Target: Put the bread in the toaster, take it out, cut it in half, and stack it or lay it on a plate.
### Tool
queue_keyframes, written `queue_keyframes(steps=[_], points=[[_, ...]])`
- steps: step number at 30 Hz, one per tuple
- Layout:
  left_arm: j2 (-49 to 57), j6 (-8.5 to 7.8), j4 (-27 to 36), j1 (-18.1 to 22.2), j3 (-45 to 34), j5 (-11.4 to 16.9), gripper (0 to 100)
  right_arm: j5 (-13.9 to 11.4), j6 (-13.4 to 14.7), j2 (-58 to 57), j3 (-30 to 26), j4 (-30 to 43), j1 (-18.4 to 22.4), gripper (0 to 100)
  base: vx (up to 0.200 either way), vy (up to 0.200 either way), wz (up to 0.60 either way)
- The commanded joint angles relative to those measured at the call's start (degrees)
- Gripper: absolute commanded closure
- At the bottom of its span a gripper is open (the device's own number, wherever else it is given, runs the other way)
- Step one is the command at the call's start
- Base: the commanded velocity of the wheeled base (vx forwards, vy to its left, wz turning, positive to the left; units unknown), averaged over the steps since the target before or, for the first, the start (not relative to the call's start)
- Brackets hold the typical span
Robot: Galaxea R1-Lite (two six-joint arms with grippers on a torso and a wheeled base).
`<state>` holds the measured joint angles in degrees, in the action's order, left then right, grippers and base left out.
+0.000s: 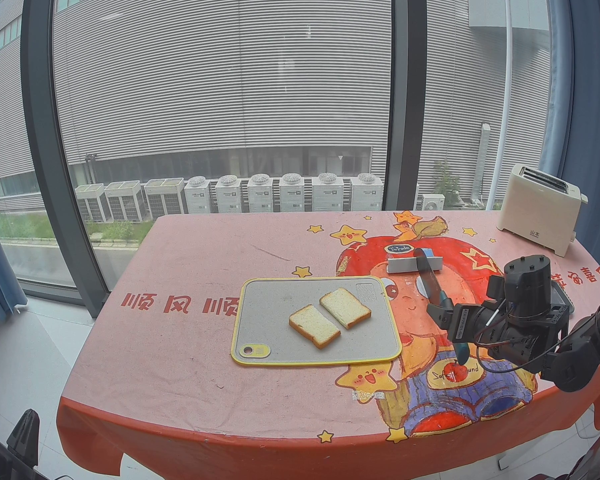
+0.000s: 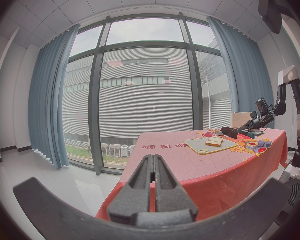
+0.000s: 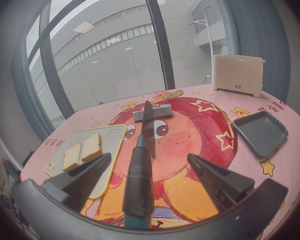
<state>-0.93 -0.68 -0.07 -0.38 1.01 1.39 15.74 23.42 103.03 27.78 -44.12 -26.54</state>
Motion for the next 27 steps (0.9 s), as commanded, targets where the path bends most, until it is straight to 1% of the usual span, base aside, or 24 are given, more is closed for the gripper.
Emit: queue_keyframes(steps=[1,15,20,27], points=[[0.93,-0.02,-0.01,0.03,-1.01,0.02,100,0.08,0.22,-0.38,0.25,0.0,0.08,0,0.0,0.0,0.0],[0.93,-0.02,-0.01,0.03,-1.01,0.02,100,0.17,0.14,-0.47,0.43,-0.09,-0.09,0,0.0,0.0,0.0],[0.93,-0.02,-0.01,0.03,-1.01,0.02,100,0.17,-0.3,-2.75,0.17,0.0,-0.18,0,0.0,0.0,0.0],[0.93,0.07,-0.01,0.03,-1.01,0.02,100,0.17,-0.74,-8.11,-0.1,0.79,-2.46,0,0.0,0.0,0.0]])
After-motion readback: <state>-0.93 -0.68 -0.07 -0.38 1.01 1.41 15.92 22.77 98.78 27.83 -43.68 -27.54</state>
